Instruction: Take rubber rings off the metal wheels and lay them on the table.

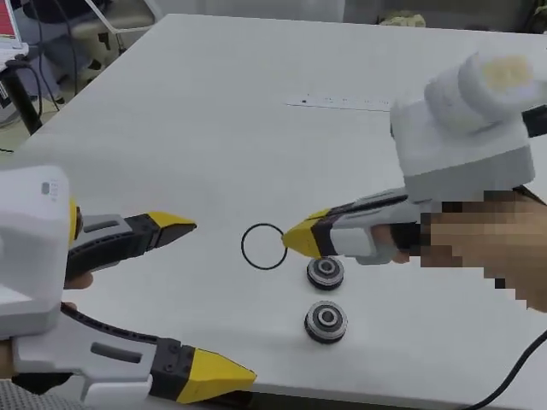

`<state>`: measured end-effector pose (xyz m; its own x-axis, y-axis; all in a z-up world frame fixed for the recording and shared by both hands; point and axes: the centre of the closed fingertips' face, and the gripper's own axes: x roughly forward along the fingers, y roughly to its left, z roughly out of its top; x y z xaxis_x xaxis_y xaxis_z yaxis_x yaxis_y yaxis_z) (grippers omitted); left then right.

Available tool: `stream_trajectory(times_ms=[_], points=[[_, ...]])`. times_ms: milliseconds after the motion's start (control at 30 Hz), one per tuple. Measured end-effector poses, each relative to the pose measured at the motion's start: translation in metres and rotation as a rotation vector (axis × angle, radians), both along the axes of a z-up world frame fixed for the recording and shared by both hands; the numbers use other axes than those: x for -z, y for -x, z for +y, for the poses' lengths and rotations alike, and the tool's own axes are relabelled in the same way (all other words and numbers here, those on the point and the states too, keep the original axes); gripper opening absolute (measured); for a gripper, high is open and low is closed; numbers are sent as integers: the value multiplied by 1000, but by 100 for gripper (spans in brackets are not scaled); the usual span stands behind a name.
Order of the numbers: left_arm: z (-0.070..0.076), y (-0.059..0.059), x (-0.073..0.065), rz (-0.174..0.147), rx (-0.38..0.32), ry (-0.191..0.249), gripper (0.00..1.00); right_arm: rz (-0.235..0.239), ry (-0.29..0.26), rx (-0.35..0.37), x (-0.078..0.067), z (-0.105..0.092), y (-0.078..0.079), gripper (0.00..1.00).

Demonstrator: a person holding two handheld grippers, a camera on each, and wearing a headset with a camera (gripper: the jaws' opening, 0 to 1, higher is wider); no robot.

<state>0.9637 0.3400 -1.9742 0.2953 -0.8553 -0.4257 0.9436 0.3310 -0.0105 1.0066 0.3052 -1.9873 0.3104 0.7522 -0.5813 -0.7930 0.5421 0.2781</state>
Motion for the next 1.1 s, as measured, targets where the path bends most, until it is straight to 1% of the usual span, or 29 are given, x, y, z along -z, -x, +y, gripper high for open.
stream_trajectory(times_ms=[67, 133, 167, 233, 300, 367, 500, 567, 667, 767, 867, 1100], points=[[0, 0, 1, 1, -2, -4, 92, 7, 18, -8, 11, 1, 4, 0], [1, -1, 2, 3, -2, -10, 92, 17, 21, -12, 19, 1, 8, 0], [1, -1, 3, 5, -2, -12, 91, 31, 23, -16, 25, 1, 11, 0], [1, -1, 4, 7, -1, -17, 91, 55, 18, -26, 31, 2, 16, 0], [1, 0, 5, 8, 1, -22, 91, 90, 15, -15, 38, 1, 18, 0], [1, 0, 6, 6, 1, -28, 91, 111, 9, -7, 42, 1, 19, 0], [2, -2, 5, 5, -6, -25, 91, 122, 13, 5, 47, 1, 18, 0], [2, -2, 4, 6, -7, -22, 90, 131, 28, 13, 54, -2, 17, 0], [2, -2, 5, 8, -6, -25, 90, 129, 52, 22, 61, -4, 17, 0], [2, -2, 6, 9, -5, -31, 90, 122, 85, 15, 70, -5, 17, 0], [2, -1, 6, 9, -4, -33, 89, 104, 110, 15, 75, -6, 16, 0], [2, -1, 7, 15, -3, -34, 89, 83, 124, 11, 78, -7, 13, 0]])
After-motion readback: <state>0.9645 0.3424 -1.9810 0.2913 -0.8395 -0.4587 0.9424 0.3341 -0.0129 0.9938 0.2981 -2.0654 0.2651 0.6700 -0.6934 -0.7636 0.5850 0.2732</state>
